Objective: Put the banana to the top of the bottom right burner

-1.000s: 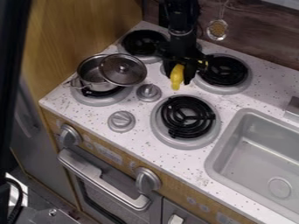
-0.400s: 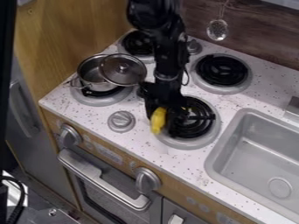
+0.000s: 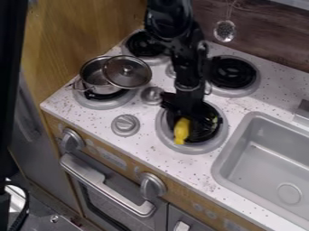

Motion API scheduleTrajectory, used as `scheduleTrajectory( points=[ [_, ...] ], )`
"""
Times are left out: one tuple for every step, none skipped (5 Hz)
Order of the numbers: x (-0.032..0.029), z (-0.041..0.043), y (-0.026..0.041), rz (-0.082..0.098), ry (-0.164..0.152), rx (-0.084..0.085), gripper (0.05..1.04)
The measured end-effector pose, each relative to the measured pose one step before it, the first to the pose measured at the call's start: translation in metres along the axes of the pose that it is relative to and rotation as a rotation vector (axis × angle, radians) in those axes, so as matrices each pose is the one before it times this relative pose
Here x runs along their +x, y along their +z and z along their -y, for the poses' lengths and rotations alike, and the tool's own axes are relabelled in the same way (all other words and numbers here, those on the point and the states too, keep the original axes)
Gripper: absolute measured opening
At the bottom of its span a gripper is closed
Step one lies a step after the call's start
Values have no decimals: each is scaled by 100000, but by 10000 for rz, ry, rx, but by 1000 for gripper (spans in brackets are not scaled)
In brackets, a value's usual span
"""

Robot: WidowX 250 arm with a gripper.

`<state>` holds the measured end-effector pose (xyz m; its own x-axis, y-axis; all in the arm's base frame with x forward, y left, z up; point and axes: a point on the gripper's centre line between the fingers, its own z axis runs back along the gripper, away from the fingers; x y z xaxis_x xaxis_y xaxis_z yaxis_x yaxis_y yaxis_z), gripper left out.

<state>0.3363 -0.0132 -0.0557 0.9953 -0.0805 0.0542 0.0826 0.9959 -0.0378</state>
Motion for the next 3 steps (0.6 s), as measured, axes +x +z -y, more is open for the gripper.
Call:
scheduleTrajectory(
  points=[
    [645,105,47,388,39,251,596],
    [-221,-982,16,-115,467,241,919],
    [-327,-979,306,-216,116,236,999]
  ],
)
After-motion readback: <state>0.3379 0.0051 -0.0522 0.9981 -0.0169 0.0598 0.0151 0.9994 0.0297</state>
